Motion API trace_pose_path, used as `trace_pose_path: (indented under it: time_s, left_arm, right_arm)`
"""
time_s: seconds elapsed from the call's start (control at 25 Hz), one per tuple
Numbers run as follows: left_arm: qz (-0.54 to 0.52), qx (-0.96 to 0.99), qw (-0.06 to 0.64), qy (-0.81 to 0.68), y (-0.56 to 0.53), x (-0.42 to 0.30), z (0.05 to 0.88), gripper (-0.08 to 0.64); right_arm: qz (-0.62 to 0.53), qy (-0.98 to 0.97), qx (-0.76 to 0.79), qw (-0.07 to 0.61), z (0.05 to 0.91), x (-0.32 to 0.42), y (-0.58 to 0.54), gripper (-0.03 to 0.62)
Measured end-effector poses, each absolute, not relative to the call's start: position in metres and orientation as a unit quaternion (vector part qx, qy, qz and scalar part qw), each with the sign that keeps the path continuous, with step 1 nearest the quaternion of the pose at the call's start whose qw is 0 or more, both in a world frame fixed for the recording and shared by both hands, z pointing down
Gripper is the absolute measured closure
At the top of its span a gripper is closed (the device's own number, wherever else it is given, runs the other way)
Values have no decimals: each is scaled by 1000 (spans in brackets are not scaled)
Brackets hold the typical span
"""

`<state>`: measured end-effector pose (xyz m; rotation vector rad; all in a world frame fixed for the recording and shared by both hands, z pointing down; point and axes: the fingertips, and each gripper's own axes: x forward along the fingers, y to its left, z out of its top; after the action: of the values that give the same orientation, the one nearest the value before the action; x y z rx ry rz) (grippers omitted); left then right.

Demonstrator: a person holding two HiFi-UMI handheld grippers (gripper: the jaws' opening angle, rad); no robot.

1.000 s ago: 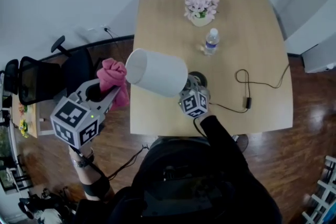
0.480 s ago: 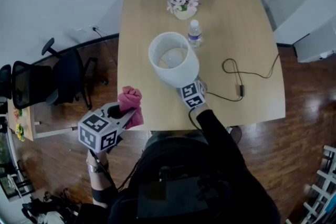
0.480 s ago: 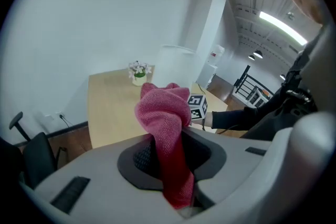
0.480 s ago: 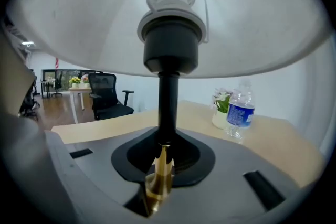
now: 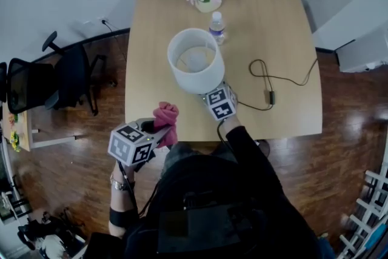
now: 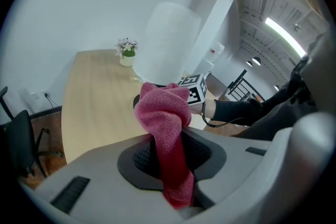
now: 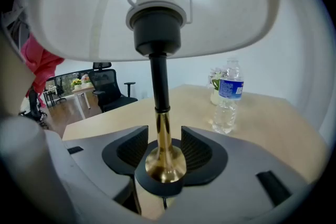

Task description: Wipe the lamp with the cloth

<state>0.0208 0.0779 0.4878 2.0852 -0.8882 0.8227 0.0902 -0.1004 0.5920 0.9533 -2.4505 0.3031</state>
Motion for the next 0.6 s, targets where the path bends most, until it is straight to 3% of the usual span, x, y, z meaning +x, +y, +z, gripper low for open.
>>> trace_pose_path:
  time_s: [0.6]
  left_arm:
    - [285, 787, 381, -393, 79, 60, 550, 463]
  right_arm:
    - [201, -877, 269, 342, 623, 162, -18, 385]
